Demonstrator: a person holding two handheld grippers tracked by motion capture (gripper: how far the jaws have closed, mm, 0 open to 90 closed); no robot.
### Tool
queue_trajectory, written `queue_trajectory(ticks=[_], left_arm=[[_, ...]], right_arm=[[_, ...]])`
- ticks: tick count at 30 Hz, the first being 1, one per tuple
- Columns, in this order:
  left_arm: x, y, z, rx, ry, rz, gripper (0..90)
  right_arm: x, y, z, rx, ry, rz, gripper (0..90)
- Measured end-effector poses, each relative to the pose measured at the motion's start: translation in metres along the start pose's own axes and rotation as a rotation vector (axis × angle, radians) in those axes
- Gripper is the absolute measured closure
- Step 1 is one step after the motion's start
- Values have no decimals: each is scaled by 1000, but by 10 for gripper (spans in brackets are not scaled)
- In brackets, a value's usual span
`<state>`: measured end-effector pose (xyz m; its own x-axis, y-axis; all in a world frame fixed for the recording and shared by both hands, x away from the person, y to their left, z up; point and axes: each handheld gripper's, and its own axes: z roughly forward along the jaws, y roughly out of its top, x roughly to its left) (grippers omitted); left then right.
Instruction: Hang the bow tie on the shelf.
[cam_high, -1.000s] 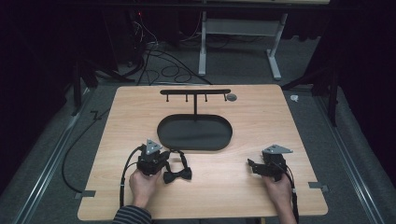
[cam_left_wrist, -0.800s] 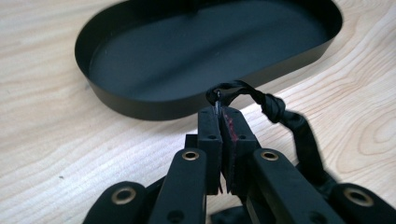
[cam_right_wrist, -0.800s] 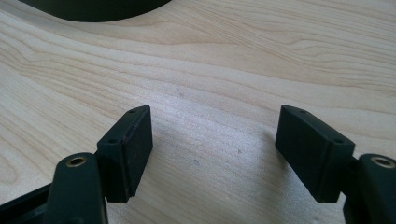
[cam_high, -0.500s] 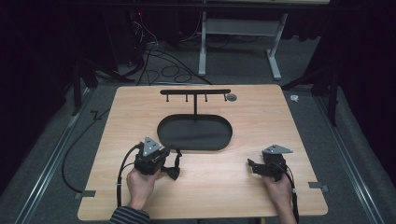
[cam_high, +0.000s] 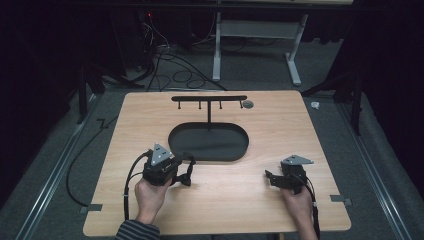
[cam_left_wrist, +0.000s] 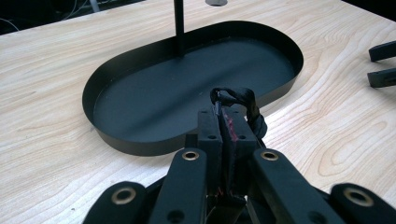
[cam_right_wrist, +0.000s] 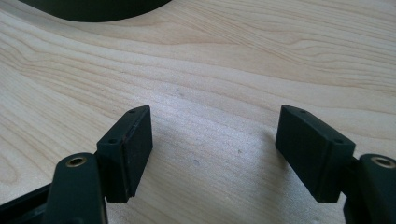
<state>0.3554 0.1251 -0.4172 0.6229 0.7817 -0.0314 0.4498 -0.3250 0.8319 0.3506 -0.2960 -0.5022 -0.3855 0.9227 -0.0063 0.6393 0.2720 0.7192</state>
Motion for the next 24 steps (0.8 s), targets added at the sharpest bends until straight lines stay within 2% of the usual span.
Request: queue_trajectory(ticks=[9,14,17,24], left_arm=[[2,5,-3,-22,-42,-31,869],[4,9,-3,-15,-53,-30,869],[3,15,-2,-9,-57,-6,869],[5,29,-1,-17,-100,-7,869]], right_arm=[[0,0,0,-1,1,-3,285],[0,0,0,0,1,-3,285],[0,0,0,-1,2,-4,285],[0,0,0,-1,2,-2,287]])
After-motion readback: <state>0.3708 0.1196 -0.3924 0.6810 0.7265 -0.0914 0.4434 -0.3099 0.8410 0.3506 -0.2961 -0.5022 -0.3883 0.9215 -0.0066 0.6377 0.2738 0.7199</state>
